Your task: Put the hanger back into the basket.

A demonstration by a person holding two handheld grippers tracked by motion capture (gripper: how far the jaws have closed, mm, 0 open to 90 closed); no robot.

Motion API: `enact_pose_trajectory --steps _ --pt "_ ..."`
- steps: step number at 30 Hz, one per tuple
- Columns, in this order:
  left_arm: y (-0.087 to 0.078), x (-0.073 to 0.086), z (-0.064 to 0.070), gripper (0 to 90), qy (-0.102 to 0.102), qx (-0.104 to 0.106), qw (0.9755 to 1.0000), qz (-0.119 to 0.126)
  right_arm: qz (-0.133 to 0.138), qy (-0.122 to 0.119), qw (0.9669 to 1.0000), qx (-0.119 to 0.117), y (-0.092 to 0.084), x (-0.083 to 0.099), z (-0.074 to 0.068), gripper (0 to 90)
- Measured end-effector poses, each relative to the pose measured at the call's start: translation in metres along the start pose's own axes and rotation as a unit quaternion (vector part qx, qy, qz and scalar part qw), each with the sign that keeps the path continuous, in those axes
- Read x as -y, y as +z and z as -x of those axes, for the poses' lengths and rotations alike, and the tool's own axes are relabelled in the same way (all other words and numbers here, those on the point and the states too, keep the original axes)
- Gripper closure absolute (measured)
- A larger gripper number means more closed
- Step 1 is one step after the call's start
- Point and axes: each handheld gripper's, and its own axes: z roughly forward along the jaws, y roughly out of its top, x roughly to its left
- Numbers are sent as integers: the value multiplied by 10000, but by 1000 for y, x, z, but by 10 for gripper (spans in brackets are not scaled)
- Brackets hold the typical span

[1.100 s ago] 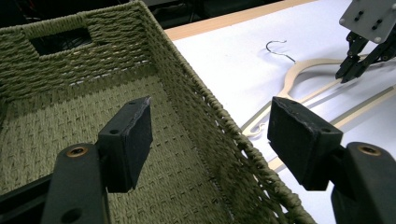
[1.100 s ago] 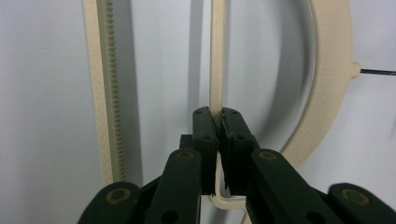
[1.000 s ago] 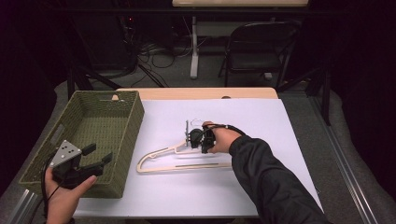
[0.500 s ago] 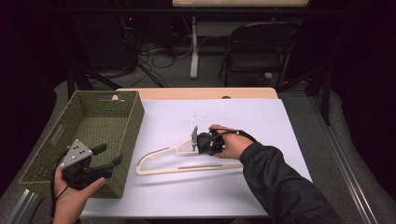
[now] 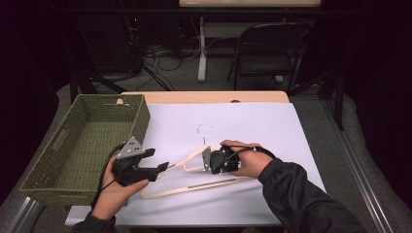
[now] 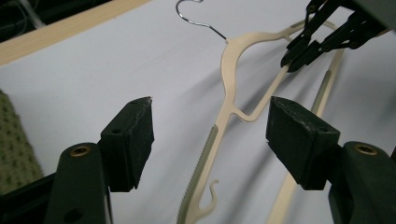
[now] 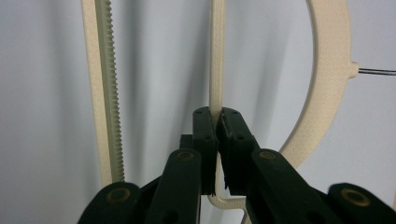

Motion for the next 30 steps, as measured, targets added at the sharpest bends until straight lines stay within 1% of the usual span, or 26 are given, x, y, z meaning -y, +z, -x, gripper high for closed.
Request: enact_pose_trajectory --steps 1,2,3,4,5,6,7,8,10,12,13,16,18,20,22,24,25,26,27,28,29,30 --pt "6 -1 -1 326 -12 25 10000 -75 20 -17 10000 13 -1 0 -2 854" --pt "11 -3 -1 326 -8 81 9999 -143 -42 -54 10000 -14 -3 0 -3 854" --pt "17 -4 0 326 -15 154 9997 -180 -3 -83 9999 70 -3 0 -4 854" --pt "21 -5 0 341 3 270 9994 -232 -14 -92 9999 80 -4 0 -6 854" --pt "26 -6 1 364 22 330 9990 -288 -20 -105 9999 18 -5 0 -6 854" --pt "31 -7 2 366 52 352 9988 -343 -81 -112 9999 6 -6 0 -7 854" --pt "34 -8 3 366 78 395 9983 -413 -81 -130 9999 2 -6 0 -7 854" --pt "38 -9 4 366 107 445 9979 -459 15 -140 9999 74 -5 1 -9 854" --pt "43 -10 5 366 153 545 9972 -497 0 -141 9999 74 -5 1 -10 854" --pt "48 -10 5 365 135 671 9962 -537 -22 -152 9999 54 -4 0 -10 854" --pt "51 -9 5 365 90 730 9958 -539 -38 -163 9998 58 -4 0 -10 854" --pt "58 -8 4 365 2 908 9938 -640 -42 -190 9998 34 -4 0 -10 854" --pt "62 -8 3 364 -30 972 9926 -730 -29 -186 9998 61 -4 0 -11 854" --pt "66 -8 3 365 -26 1044 9915 -782 -70 -199 9998 26 -4 -1 -11 853" --pt "69 -8 4 364 -9 1136 9899 -844 -25 -226 9997 67 -3 -2 -12 854" --pt "73 -8 4 365 -1 1209 9884 -916 -82 -259 9996 12 -3 -3 -12 854" --pt "75 -7 5 371 25 1197 9880 -974 -45 -277 9996 53 -1 -3 -13 853" --pt "77 -7 5 371 10 1284 9866 -1012 -45 -277 9996 53 -1 -3 -13 853" --pt "78 -7 5 372 31 1304 9858 -1054 -30 -248 9997 45 0 -3 -14 853" --pt "80 -6 6 372 27 1280 9857 -1096 -30 -248 9997 45 0 -3 -14 853" --pt "81 -6 6 374 22 1360 9842 -1135 -38 -292 9995 69 0 -4 -13 853" --pt "82 -6 7 374 28 1324 9842 -1178 -39 -290 9996 65 0 -4 -13 854"
